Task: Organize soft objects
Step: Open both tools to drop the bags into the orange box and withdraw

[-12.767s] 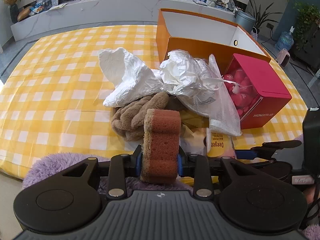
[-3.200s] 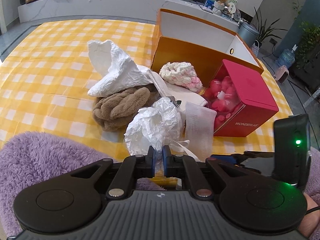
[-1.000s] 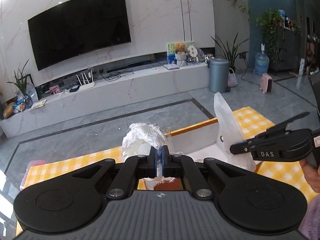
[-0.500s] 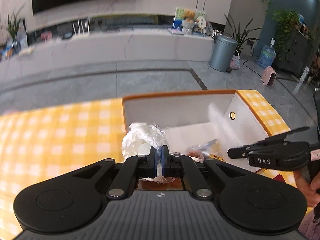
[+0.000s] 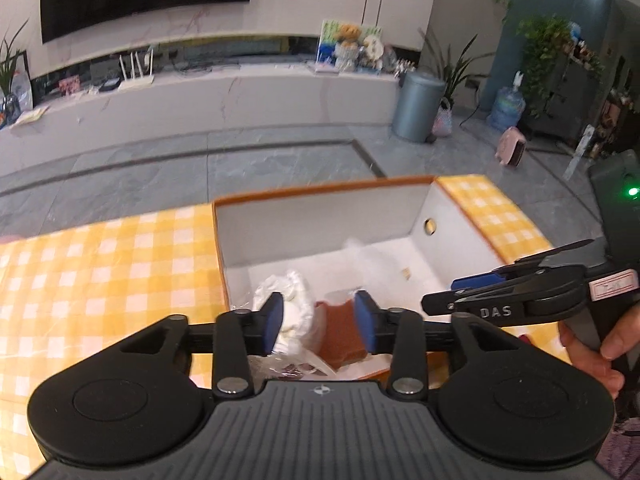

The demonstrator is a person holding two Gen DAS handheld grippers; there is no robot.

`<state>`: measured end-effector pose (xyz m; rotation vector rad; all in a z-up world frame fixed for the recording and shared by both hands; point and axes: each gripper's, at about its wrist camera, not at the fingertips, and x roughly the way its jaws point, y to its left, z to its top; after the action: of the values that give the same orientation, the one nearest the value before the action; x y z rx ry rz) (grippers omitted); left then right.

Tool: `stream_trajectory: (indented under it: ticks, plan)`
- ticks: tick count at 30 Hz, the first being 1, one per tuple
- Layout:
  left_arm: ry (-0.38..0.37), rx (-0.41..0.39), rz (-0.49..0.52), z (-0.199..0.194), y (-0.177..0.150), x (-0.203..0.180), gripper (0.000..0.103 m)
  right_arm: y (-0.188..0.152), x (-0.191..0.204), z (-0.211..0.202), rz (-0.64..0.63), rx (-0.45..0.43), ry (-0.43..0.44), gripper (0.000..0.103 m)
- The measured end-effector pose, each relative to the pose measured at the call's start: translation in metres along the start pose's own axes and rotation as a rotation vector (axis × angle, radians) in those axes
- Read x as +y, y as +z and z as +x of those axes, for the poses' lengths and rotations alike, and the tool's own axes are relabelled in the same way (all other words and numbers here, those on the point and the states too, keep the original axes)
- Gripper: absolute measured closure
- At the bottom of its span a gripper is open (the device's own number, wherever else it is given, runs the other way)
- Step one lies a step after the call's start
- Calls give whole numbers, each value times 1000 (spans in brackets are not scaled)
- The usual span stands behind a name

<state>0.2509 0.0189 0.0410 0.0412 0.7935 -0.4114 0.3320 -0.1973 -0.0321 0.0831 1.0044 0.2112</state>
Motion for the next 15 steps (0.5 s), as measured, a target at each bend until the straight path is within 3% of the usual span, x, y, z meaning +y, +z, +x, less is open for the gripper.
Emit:
stream_trajectory:
  ticks: [5, 15]
  plan:
    - [1, -59, 34, -40, 4, -15, 55, -5, 16, -38, -35, -66, 3, 56]
    - [160, -167, 213, -130, -25, -60, 55, -54, 52, -127, -77, -241, 18, 54]
